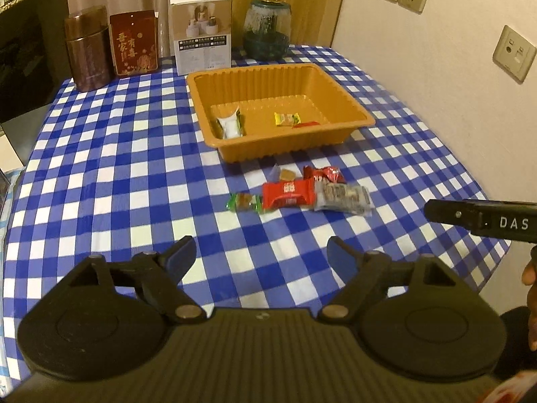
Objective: Organize snacks
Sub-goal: 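Withdraw both open tools from the tray toward the remaining snacks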
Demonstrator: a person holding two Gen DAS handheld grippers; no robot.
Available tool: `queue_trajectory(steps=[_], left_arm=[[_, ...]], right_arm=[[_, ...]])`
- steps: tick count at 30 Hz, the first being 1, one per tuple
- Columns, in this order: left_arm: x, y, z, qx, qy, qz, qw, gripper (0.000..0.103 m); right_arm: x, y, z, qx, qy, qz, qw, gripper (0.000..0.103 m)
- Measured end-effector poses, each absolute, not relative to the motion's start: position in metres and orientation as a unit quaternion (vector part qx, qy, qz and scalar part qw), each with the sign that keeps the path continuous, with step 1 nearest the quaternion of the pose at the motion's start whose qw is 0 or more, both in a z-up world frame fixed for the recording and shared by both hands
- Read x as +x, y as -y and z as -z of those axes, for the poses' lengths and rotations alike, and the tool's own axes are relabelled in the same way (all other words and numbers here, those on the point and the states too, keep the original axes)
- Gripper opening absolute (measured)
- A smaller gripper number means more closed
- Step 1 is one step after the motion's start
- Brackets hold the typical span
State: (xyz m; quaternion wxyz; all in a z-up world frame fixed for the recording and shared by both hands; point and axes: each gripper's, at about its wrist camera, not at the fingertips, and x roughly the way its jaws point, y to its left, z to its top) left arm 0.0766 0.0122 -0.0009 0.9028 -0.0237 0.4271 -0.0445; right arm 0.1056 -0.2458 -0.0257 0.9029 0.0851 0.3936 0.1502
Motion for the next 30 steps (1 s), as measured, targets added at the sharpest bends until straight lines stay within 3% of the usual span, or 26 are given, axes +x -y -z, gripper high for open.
queue_trajectory(steps=[30], left_arm=[[0.095, -0.022, 0.017, -0.027, -0.434, 0.050, 0.899, 0.085]], right_arm=[[0.128, 0.240, 0.057, 0.045, -0.430, -0.155, 0.888, 0.073]])
